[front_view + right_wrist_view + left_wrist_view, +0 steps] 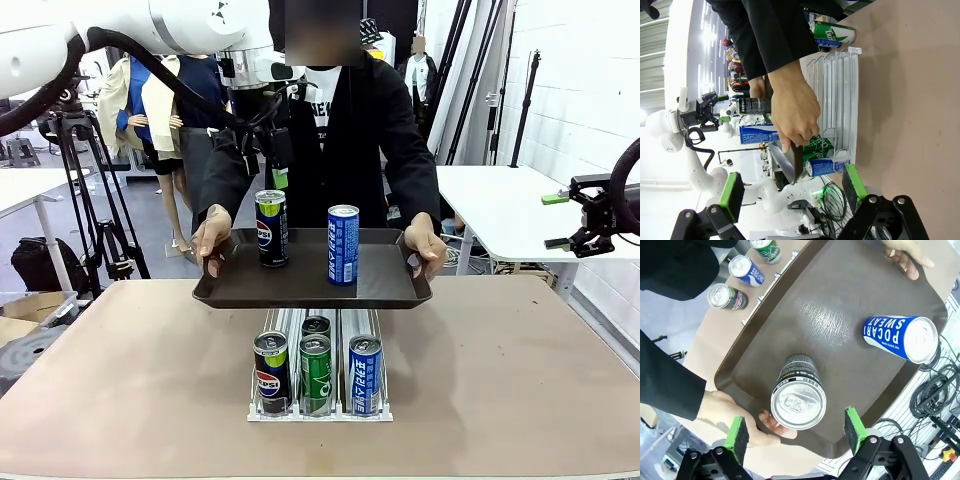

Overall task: Retrieve and hand over the desired beverage to the person.
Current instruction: Place the picked can on the Handle tray extended by the person.

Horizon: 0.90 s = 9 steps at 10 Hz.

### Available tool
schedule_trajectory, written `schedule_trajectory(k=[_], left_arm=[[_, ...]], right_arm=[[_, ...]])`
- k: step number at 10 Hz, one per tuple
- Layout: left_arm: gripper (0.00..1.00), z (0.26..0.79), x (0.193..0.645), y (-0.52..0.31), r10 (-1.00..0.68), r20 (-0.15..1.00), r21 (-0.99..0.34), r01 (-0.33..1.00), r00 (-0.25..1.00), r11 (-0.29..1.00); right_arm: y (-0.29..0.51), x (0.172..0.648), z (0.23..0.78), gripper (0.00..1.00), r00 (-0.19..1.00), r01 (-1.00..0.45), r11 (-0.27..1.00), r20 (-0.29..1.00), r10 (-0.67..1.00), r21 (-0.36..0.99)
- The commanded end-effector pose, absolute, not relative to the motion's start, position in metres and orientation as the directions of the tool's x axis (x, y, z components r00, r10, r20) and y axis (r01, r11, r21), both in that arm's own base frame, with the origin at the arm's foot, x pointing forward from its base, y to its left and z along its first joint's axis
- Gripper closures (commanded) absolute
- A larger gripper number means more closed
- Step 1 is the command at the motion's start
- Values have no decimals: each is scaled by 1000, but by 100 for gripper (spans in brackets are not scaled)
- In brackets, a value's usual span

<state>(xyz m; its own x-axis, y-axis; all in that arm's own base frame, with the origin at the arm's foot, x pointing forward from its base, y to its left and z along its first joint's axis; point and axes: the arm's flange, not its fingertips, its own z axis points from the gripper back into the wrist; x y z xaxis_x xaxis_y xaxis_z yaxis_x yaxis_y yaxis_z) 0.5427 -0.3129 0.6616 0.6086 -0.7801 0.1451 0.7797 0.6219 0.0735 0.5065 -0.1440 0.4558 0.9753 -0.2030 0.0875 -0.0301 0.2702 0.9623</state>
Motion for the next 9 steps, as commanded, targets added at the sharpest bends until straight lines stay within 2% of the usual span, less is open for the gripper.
schedule_trajectory(k=[1, 9], left_arm=[[0, 662, 541, -313, -782, 147, 69, 782, 606, 619], [0, 662, 541, -313, -782, 147, 69, 782, 606, 619]], right_arm=[[-143, 507, 455, 0, 974, -35, 281, 96, -203, 959], [-143, 507, 455, 0, 974, -35, 281, 96, -203, 959]])
